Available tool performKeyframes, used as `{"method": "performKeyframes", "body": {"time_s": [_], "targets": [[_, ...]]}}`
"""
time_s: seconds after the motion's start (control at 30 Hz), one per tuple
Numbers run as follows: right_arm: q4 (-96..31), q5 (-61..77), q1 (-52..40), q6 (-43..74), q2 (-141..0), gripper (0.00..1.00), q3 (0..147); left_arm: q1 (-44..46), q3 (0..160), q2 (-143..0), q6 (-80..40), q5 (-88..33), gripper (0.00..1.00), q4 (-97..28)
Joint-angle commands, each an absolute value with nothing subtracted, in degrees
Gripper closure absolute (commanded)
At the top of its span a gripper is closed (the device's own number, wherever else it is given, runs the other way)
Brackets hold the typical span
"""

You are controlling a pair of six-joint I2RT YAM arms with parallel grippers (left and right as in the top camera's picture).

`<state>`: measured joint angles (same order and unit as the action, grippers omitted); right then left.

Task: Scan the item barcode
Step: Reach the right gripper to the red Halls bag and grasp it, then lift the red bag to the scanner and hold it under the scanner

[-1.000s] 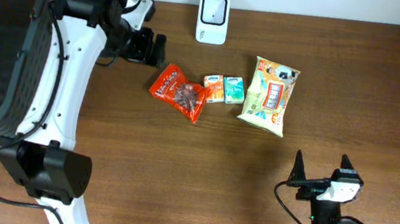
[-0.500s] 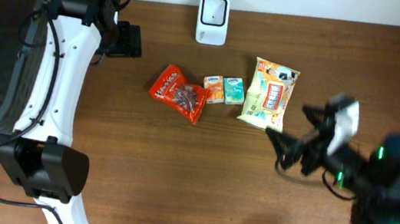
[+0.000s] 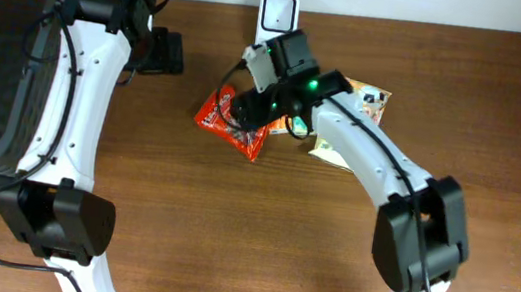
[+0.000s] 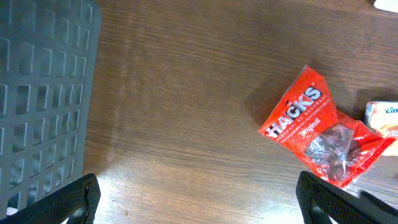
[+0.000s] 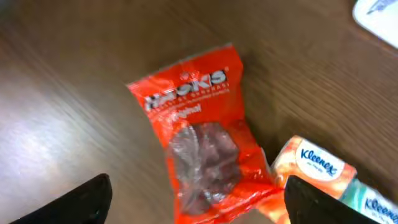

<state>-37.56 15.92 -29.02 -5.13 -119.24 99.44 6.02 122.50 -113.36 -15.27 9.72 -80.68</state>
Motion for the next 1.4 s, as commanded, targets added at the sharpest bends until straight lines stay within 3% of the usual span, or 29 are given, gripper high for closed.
{"method": "performKeyframes", "body": {"time_s": [0.0, 0.07, 0.23, 0.33, 0.4, 0.5, 0.67, 0.73, 0.77, 0.8, 0.83, 0.87, 0.9, 0.93, 1.0, 1.1, 1.27, 1.3, 1.33, 1.37], "targets": [[-34.9, 19.6, -28.9, -8.8, -125.4, 0.22, 100.4, 6.0, 122.7, -112.9, -15.8, 10.2, 0.01, -80.6], [-33.6, 20.5, -28.9, -11.4, -128.3, 0.35, 100.4, 6.0, 122.7, -112.9, -15.8, 10.2, 0.01, -80.6], [-32.8, 21.2, -30.4, -14.6, -132.1, 0.37, 100.4, 5.9, 122.7, -112.9, -15.8, 10.2, 0.01, -80.6], [-32.6, 19.6, -30.5, -14.0, -133.5, 0.67, 100.4, 5.9, 122.7, -112.9, -15.8, 10.2, 0.01, -80.6], [-32.5, 15.6, -30.4, -7.9, -133.4, 0.96, 100.4, 5.9, 122.7, -112.9, -15.8, 10.2, 0.01, -80.6], [-32.8, 14.8, -28.5, 7.3, -131.3, 0.96, 101.7, 5.9, 122.7, -112.9, -15.8, 10.2, 0.01, -80.6], [-37.0, 49.2, -18.4, 42.5, -125.3, 0.96, 106.0, 5.9, 122.7, -112.9, -15.8, 10.2, 0.01, -80.6], [-35.7, 59.3, -14.8, 45.7, -125.3, 0.96, 106.0, 5.9, 122.7, -112.9, -15.8, 10.2, 0.01, -80.6], [-35.1, 59.6, -13.8, 37.4, -125.3, 0.96, 106.0, 5.9, 122.7, -112.9, -15.8, 10.2, 0.01, -80.6], [-35.8, 59.4, -13.8, 28.0, -125.3, 0.77, 106.0, 6.0, 122.7, -112.9, -15.8, 10.2, 0.01, -80.6], [-37.5, 57.5, -14.5, 18.8, -125.3, 0.43, 106.0, 6.0, 122.7, -112.9, -15.8, 10.2, 0.01, -80.6], [-39.3, 50.3, -15.7, 14.0, -125.3, 0.22, 106.0, 5.9, 122.7, -112.9, -15.8, 10.2, 0.01, -80.6], [-40.4, 42.2, -16.9, 12.5, -125.3, 0.11, 106.0, 5.9, 122.7, -112.9, -15.8, 10.2, 0.01, -80.6], [-41.0, 30.2, -19.5, 6.9, -125.3, 0.07, 106.0, 5.9, 122.7, -112.9, -15.8, 10.2, 0.01, -80.6], [-39.6, 19.9, -24.8, -6.3, -125.8, 0.07, 106.0, 5.9, 122.7, -112.9, -15.8, 10.2, 0.01, -80.6], [-36.2, 4.1, -30.3, -13.8, -128.2, 0.0, 106.0, 5.9, 122.7, -112.9, -15.8, 10.2, 0.01, -80.6], [-35.3, 4.0, -30.7, -15.8, -134.8, 0.0, 106.0, 5.9, 122.7, -112.9, -15.8, 10.2, 0.01, -80.6], [-35.9, 4.1, -30.8, -15.7, -136.3, 0.06, 106.0, 5.9, 122.7, -112.9, -15.8, 10.2, 0.01, -80.6], [-36.2, 4.0, -30.7, -13.6, -136.3, 0.34, 106.0, 6.0, 122.7, -112.9, -15.8, 10.2, 0.01, -80.6], [-36.1, 3.9, -30.7, -11.4, -136.1, 0.54, 106.0, 5.9, 122.7, -112.9, -15.8, 10.2, 0.01, -80.6]]}}
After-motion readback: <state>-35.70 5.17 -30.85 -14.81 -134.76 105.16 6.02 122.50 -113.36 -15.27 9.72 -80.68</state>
